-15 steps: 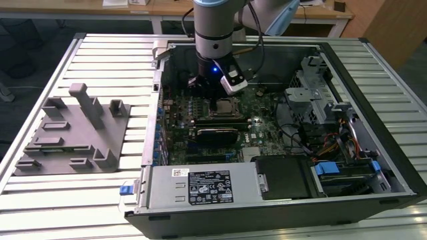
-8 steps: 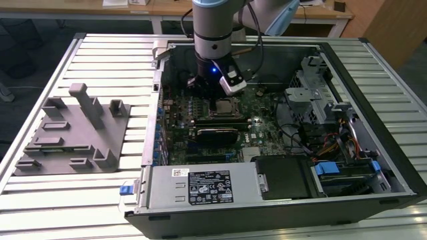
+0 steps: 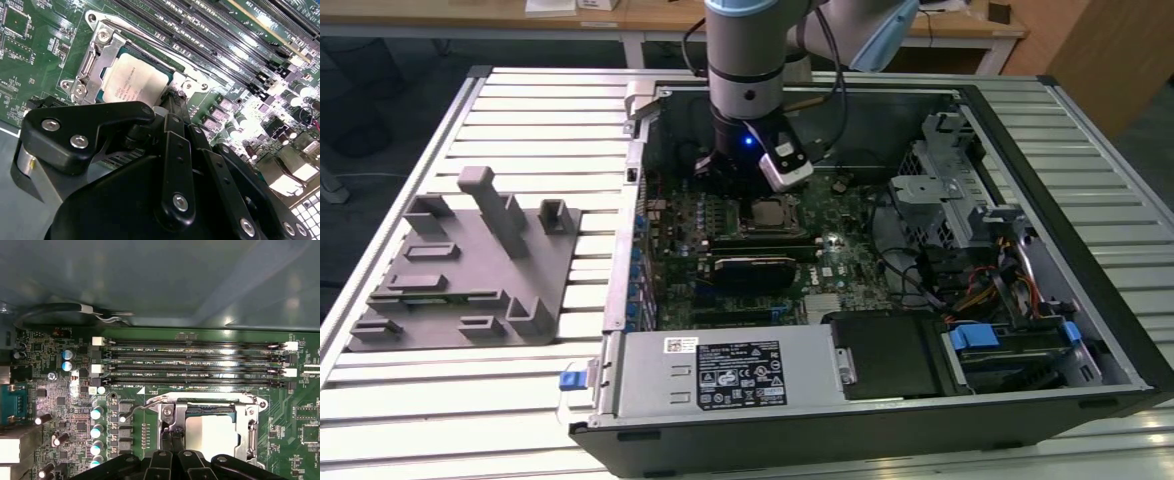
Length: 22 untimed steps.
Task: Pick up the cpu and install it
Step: 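Close the cpu cover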
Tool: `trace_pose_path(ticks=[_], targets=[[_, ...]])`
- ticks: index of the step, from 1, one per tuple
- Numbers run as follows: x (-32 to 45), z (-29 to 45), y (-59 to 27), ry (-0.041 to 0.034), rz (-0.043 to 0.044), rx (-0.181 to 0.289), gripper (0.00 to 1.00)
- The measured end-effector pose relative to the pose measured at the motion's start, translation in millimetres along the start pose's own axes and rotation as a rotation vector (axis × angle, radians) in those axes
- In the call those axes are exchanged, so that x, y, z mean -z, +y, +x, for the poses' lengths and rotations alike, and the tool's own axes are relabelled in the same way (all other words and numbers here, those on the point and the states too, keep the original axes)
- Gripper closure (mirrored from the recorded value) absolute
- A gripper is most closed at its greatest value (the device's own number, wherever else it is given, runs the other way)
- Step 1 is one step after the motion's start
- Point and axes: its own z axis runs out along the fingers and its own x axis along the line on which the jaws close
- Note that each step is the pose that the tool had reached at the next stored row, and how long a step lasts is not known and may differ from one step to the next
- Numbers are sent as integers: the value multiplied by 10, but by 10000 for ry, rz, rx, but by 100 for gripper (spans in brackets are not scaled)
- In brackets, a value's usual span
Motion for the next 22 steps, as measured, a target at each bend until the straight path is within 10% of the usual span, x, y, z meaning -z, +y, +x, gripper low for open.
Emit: trace_pose_path(ticks=[22], targets=[[-7, -109, 5, 0, 1, 0, 89]])
